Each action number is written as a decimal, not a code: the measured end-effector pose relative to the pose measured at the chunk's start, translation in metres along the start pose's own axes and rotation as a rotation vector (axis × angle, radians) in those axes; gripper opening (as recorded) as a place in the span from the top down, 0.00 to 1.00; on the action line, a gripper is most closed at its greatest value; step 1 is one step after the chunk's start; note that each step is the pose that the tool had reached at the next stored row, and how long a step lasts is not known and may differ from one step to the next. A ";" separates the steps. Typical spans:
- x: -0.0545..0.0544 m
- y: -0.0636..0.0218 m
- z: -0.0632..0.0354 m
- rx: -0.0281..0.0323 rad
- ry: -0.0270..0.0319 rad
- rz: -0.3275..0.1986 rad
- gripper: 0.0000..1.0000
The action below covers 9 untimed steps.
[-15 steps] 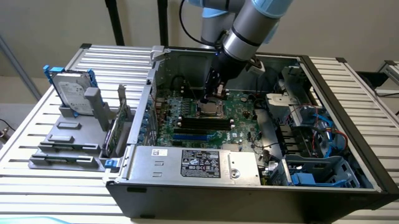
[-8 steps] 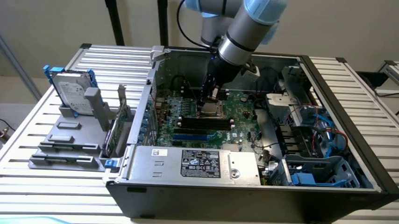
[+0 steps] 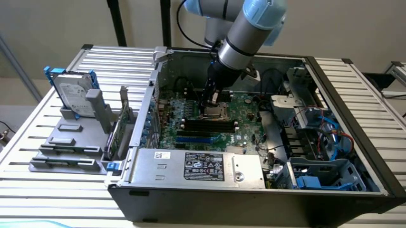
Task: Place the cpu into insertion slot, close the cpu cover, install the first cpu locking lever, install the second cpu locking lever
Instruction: 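Close the cpu cover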
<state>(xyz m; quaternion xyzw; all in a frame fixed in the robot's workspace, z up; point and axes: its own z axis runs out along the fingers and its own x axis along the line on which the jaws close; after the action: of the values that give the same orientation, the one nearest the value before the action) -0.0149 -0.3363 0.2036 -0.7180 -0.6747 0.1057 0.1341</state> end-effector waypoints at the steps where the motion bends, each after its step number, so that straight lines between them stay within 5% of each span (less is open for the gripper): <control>1: 0.000 0.0002 0.0008 -0.0002 0.0002 0.000 0.89; 9: 0.000 0.0016 0.0060 -0.0041 0.0005 0.001 0.89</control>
<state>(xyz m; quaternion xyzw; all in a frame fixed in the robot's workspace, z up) -0.0155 -0.3363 0.1975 -0.7186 -0.6746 0.1042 0.1328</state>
